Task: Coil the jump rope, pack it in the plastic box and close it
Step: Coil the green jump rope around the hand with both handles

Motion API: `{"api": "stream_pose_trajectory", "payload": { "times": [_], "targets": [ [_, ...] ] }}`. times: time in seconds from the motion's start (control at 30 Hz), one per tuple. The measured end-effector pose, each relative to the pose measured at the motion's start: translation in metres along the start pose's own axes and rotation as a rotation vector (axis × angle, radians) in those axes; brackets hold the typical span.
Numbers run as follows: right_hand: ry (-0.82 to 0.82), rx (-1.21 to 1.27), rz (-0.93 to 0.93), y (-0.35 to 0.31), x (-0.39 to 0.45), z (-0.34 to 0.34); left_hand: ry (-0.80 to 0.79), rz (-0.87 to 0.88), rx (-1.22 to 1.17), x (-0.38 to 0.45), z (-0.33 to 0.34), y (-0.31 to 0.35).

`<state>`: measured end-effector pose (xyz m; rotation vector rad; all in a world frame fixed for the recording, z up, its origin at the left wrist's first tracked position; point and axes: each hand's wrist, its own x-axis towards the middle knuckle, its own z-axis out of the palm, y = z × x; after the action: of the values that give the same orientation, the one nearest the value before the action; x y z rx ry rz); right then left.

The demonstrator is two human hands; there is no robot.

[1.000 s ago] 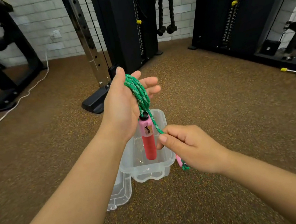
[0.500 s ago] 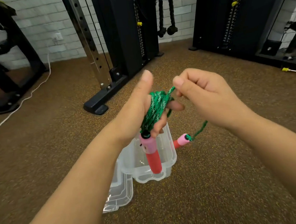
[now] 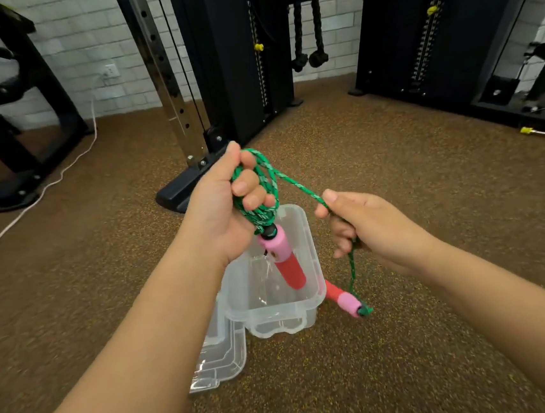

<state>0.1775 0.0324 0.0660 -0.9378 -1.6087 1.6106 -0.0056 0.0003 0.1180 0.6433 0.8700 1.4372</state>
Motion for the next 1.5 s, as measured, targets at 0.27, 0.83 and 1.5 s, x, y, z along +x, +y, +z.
{"api": "stream_pose_trajectory", "payload": {
  "times": [0.27,0.83,1.5],
  "targets": [
    [0.033,-0.598,-0.136,0.015,-0.008,-0.007,0.217,0.040,-0.255,0.008,-0.014,0.010],
    [-0.015,-0.754,-0.531,-0.026,-0.018,0.010,-0.212,-0.123,0.635,-0.003,0.005,-0.027],
    [0.095,-0.230,-0.187,0.028,0.008,0.002,-0.228,-0.125,-0.016,0.002,0.004,-0.022]
  ]
}}
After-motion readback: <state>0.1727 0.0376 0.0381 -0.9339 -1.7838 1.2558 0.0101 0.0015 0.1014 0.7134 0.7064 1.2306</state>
